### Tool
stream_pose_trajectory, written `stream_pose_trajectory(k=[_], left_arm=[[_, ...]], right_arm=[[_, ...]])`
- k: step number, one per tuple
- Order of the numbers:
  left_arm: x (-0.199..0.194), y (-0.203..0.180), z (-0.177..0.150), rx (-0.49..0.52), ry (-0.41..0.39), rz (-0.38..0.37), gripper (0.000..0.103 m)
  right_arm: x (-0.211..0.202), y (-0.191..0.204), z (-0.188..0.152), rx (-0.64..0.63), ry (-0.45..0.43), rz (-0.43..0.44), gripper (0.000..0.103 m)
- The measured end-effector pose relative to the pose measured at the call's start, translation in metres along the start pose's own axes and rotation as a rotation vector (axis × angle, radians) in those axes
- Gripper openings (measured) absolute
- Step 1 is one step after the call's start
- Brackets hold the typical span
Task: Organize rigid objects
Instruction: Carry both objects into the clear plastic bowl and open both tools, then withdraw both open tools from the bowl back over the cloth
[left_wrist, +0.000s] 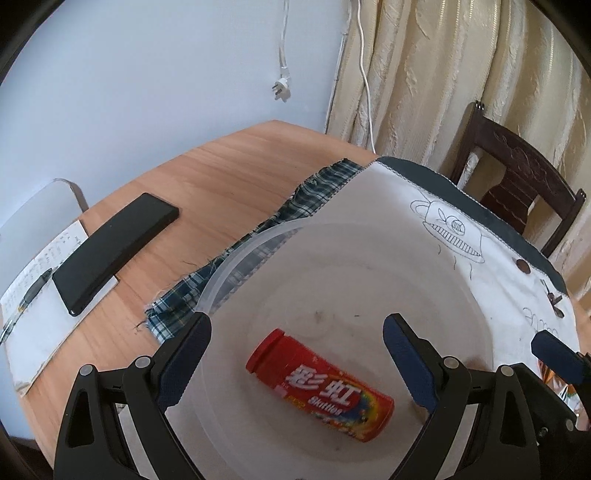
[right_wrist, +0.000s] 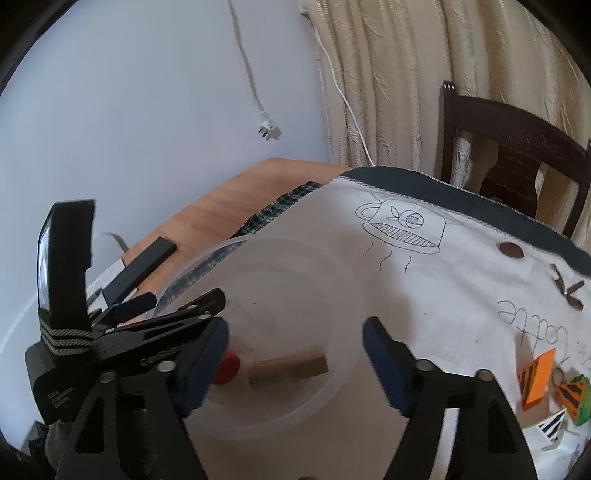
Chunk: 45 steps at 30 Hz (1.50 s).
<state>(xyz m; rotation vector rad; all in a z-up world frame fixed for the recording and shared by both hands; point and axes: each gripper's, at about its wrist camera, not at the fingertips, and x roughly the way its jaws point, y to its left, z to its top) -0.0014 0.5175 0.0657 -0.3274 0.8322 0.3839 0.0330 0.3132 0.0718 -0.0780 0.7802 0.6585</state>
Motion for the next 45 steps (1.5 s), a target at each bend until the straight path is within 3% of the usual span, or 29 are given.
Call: stream_pose_trajectory(k=[11, 23, 45], left_arm=[[-0.005, -0.004, -0.002, 0.007, -0.032, 0.007, 0.095], [-0.003, -0.011, -0.004, 0.028, -0.017, 0.013, 0.095], [-0.008, -0.032, -0.012, 0.103, -0.015, 0.017, 0.095]], right_arm=[[0.007, -0.004, -0.011, 0.004, 0.039, -0.008, 0.086], [0.002, -0.036, -0.034, 0.054, 0.094, -0.085, 0.091], [-0.029, -0.070, -0.060, 0.117, 0.085, -0.174, 0.098]])
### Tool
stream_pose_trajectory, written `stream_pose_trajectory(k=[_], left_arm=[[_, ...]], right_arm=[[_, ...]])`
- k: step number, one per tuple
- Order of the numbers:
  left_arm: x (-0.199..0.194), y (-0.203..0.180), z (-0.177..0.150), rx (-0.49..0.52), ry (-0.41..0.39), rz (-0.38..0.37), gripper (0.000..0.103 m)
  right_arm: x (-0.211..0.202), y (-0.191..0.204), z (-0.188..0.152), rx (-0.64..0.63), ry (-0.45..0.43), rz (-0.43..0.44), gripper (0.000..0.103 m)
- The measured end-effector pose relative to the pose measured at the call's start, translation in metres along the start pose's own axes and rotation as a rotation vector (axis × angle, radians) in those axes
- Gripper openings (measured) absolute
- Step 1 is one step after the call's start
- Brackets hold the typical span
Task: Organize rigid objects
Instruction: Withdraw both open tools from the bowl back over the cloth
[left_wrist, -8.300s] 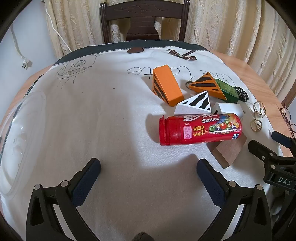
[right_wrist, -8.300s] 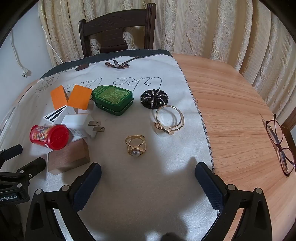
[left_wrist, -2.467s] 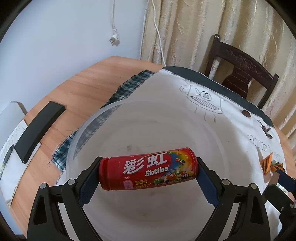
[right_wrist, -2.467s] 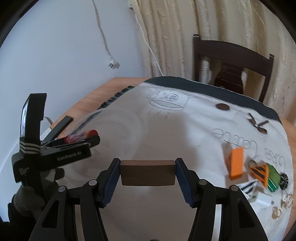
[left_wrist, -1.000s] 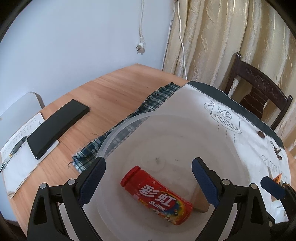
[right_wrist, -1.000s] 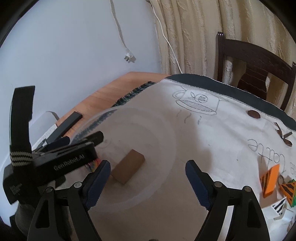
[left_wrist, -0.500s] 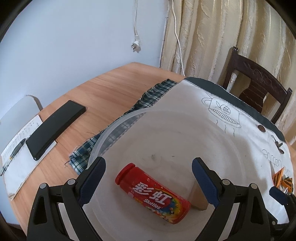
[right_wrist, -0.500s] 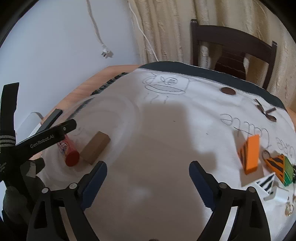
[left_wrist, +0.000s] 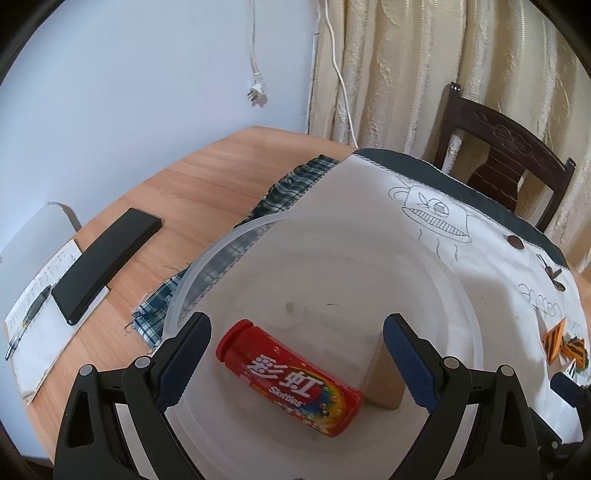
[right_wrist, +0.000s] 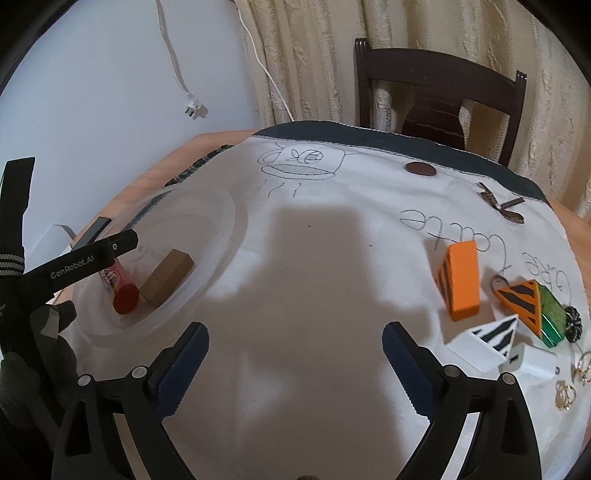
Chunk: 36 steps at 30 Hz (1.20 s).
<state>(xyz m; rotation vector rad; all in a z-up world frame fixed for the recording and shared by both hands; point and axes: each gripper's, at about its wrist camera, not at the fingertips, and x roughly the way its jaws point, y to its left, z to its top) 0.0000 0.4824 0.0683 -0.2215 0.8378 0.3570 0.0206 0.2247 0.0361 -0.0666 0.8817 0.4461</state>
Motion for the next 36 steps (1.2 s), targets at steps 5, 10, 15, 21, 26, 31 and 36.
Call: stream_pose_trajectory(k=[5, 10, 15, 21, 26, 31, 36], left_arm=[[-0.004, -0.007, -0.002, 0.022, 0.006, -0.007, 0.095], [-0.007, -0.018, -0.004, 0.045, 0.020, -0.021, 0.095], [-0.011, -0.033, -0.008, 0.081, 0.028, -0.033, 0.095], [-0.016, -0.053, -0.014, 0.122, 0.043, -0.057, 0.095], [-0.018, -0.069, -0.019, 0.154, 0.056, -0.074, 0.095], [-0.021, -0.088, -0.026, 0.189, 0.071, -0.092, 0.095], [-0.023, -0.109, -0.033, 0.234, 0.091, -0.107, 0.095]], right_arm=[[-0.005, -0.009, -0.005, 0.012, 0.002, -0.019, 0.098], [-0.009, -0.020, -0.011, 0.033, 0.006, -0.031, 0.098], [-0.016, -0.031, -0.016, 0.059, -0.003, -0.043, 0.098], [-0.026, -0.046, -0.022, 0.094, -0.015, -0.055, 0.099], [-0.033, -0.060, -0.029, 0.123, -0.022, -0.066, 0.099], [-0.044, -0.075, -0.034, 0.153, -0.044, -0.075, 0.099], [-0.057, -0.092, -0.042, 0.185, -0.070, -0.101, 0.102]])
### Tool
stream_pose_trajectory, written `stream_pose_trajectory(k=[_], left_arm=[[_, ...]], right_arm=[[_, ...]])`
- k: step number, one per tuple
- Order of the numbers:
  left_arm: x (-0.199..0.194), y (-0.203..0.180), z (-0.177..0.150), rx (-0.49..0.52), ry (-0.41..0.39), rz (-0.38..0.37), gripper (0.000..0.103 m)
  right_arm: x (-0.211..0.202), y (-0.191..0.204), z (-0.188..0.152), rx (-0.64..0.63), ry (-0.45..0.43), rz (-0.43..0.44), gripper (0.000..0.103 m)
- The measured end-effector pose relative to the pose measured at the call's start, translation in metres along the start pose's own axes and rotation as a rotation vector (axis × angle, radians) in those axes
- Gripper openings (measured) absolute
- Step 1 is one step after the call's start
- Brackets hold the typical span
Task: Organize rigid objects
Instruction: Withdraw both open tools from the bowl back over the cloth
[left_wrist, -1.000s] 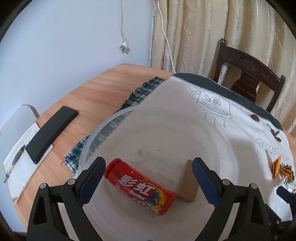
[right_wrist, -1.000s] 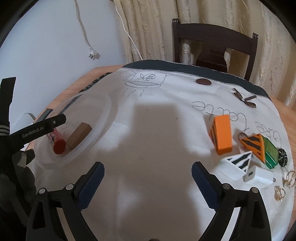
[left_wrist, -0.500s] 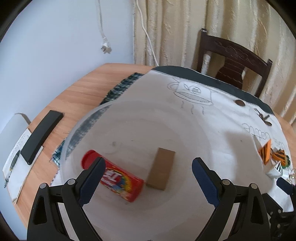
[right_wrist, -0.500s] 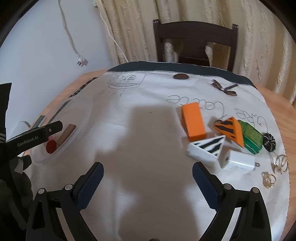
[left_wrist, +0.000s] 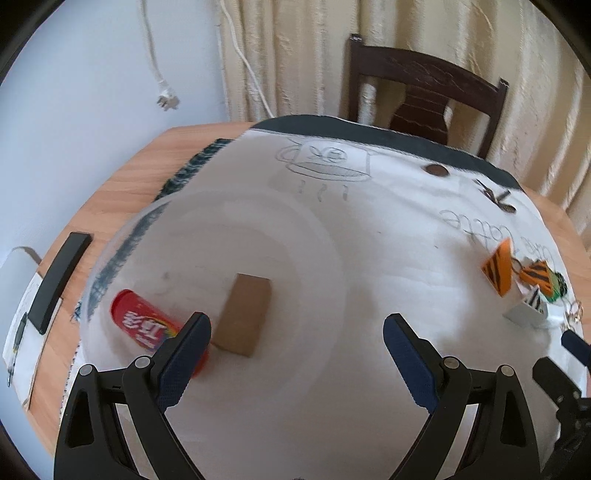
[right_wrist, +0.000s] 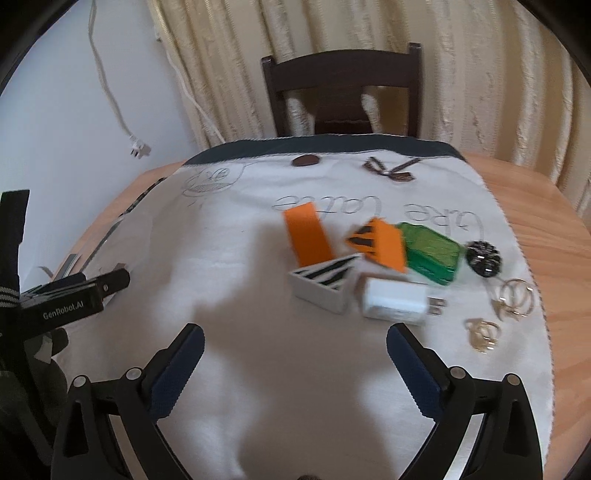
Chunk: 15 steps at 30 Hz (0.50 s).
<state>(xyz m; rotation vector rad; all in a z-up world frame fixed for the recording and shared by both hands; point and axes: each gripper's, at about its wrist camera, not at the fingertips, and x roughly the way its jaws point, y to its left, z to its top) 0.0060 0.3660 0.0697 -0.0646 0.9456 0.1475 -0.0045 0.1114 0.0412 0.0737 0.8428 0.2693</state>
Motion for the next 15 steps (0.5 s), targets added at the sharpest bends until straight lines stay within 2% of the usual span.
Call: stream_pose_trajectory(k=[9, 15], left_arm=[[0.003, -0.043, -0.005, 0.069, 0.060, -0.089, 0.096], [0.006, -0.063, -0.002, 0.110, 0.089, -0.047, 0.096]], right_arm=[[-0.013, -0.044, -0.006, 0.085, -0.010, -0.067, 0.103], [-0.019, -0.067, -0.011, 0.106, -0.011, -0.119, 0.103]])
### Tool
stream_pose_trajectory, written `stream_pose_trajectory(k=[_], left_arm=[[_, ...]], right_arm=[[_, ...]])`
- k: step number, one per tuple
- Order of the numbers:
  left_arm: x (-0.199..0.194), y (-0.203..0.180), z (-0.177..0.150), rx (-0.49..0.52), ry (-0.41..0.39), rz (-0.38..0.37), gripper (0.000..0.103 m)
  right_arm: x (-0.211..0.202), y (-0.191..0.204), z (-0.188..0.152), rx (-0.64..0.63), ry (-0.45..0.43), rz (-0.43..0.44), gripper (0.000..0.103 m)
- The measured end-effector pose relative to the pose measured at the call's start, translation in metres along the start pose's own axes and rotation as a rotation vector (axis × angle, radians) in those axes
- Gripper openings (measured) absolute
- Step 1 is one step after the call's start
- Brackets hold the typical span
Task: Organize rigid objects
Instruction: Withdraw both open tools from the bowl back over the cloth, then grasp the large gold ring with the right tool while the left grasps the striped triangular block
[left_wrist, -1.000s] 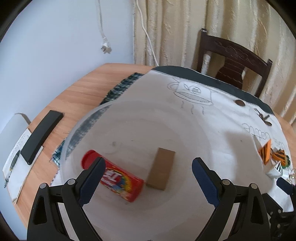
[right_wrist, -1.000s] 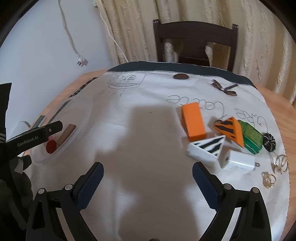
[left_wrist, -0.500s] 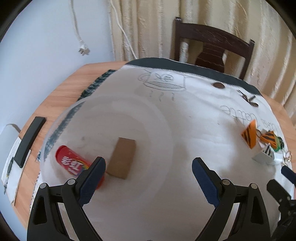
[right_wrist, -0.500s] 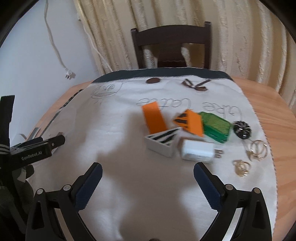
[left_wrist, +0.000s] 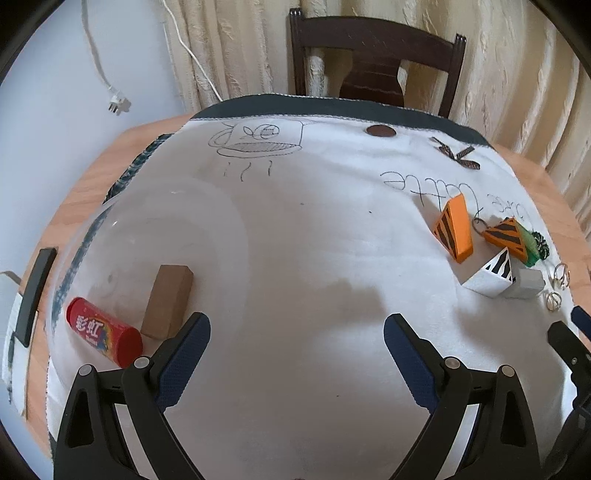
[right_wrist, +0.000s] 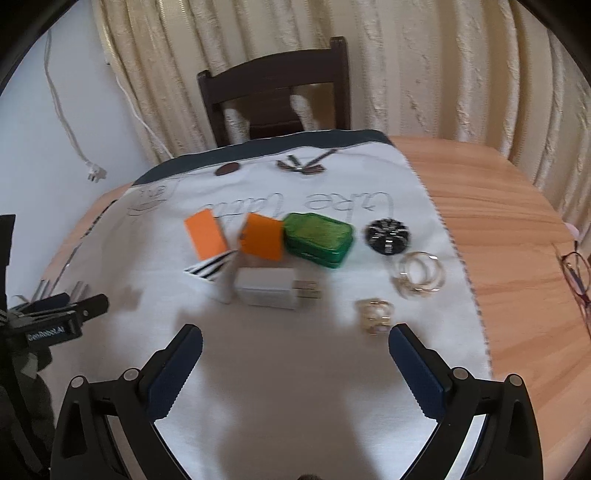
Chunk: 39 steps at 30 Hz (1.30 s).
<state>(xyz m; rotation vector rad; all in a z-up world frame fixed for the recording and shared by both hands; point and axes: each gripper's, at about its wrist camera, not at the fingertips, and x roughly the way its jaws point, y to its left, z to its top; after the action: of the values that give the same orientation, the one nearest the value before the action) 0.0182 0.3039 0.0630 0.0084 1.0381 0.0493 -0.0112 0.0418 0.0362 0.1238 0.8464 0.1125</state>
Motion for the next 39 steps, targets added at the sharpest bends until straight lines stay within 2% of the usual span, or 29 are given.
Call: stream_pose_trajectory(k=[8, 14, 18, 24, 29, 32, 34, 39], left_arm=[[-0.005, -0.002, 0.003, 0.018, -0.031, 0.045, 0.096], [-0.021, -0.002, 0.007, 0.008, -0.097, 0.059, 0.096], [-0.027, -0.017, 0.006, 0.047, -0.123, 0.025, 0.096], [-0.014, -0.040, 0.004, 0.080, -0.029, -0.113, 0.096], [-0.010, -0.055, 0.001, 0.101, -0.016, -0.120, 0.096], [-0.010, -0.060, 0.001, 0.112, -0.016, -0.119, 0.096], [-0.009, -0.062, 0.002, 0.116, -0.014, -0.116, 0.096], [-0.005, -0.068, 0.002, 0.127, -0.005, -0.113, 0.096]], right_arm=[[0.001, -0.032, -0.004, 0.046, 0.005, -0.054, 0.103], [0.002, -0.047, -0.003, 0.068, 0.000, -0.086, 0.103], [0.001, -0.055, -0.001, 0.072, -0.008, -0.106, 0.103], [0.003, -0.068, 0.008, 0.084, -0.016, -0.137, 0.103], [0.008, -0.070, 0.019, 0.050, -0.023, -0.170, 0.101], [0.014, -0.071, 0.024, 0.036, -0.020, -0.184, 0.093], [0.019, -0.073, 0.028, 0.038, -0.009, -0.179, 0.082], [0.029, -0.074, 0.032, 0.035, 0.009, -0.169, 0.071]])
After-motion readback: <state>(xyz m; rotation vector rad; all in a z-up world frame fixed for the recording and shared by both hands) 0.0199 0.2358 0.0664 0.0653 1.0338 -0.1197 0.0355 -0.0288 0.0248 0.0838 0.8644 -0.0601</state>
